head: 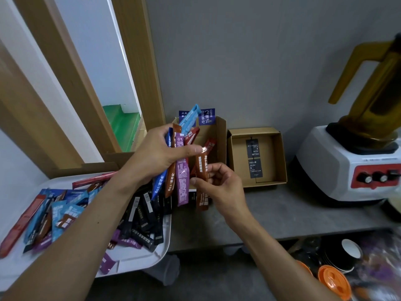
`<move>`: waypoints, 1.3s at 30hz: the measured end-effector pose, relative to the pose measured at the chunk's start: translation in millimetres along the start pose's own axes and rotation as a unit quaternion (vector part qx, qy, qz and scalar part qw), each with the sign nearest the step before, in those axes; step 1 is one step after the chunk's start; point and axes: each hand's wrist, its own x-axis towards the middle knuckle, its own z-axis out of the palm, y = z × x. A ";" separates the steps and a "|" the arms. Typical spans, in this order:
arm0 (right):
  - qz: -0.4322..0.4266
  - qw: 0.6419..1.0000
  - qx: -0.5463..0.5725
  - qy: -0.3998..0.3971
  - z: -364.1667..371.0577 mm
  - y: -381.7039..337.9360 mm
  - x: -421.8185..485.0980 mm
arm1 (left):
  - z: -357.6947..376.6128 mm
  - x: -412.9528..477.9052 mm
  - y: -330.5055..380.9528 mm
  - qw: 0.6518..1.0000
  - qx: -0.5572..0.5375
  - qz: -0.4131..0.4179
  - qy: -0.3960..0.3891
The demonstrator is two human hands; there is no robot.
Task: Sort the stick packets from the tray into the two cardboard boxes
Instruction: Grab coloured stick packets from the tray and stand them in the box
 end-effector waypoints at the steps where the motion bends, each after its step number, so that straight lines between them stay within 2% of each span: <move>1: 0.001 1.000 -0.008 -0.003 -0.2 0.2 0.0 | 0.1 -0.4 0.5 1.000 0.013 0.005 -0.002; 5: 0.006 1.000 0.007 -0.028 -3.1 -2.2 -1.9 | 0.2 3.6 1.8 0.995 0.081 0.040 0.034; 8: 0.013 0.998 0.041 -0.050 -4.3 -6.0 -1.3 | -0.3 8.2 4.8 0.995 0.083 0.039 0.045; 16: 0.018 0.997 0.010 -0.079 -9.7 -14.1 10.0 | -6.1 11.1 -3.3 0.993 0.056 0.026 0.098; 19: 0.062 0.990 0.109 -0.068 -8.1 -13.0 6.8 | -9.3 7.0 -2.3 0.991 0.050 0.022 0.122; 22: 0.098 0.950 0.295 0.026 -9.4 -17.1 6.5 | -16.4 -0.9 -3.9 0.993 0.077 -0.005 0.094; 25: 0.038 0.910 0.402 0.092 -13.2 -30.0 11.6 | -18.9 -9.0 -5.6 0.992 0.117 -0.025 0.030; 27: -0.013 0.926 0.352 0.136 -13.8 -41.1 12.8 | -16.9 -11.6 -4.5 0.994 0.102 -0.012 0.046; 29: -0.076 0.964 0.185 0.173 -13.6 -46.8 13.0 | -15.1 -11.6 -0.1 0.994 0.058 0.009 0.087; 31: -0.119 0.983 0.002 0.138 -10.6 -46.7 13.0 | -12.0 -8.9 5.0 0.995 0.016 0.023 0.091; 32: -0.118 0.987 -0.044 0.099 -8.2 -43.9 13.8 | -9.6 -7.4 6.7 0.996 0.016 0.029 0.081; 35: -0.089 0.994 -0.053 0.018 -1.7 -38.0 15.7 | -0.7 -1.9 10.2 0.997 0.056 0.032 0.050; 39: -0.070 0.996 -0.025 0.039 2.9 -30.1 17.8 | 3.7 4.0 9.3 0.996 0.085 0.027 0.030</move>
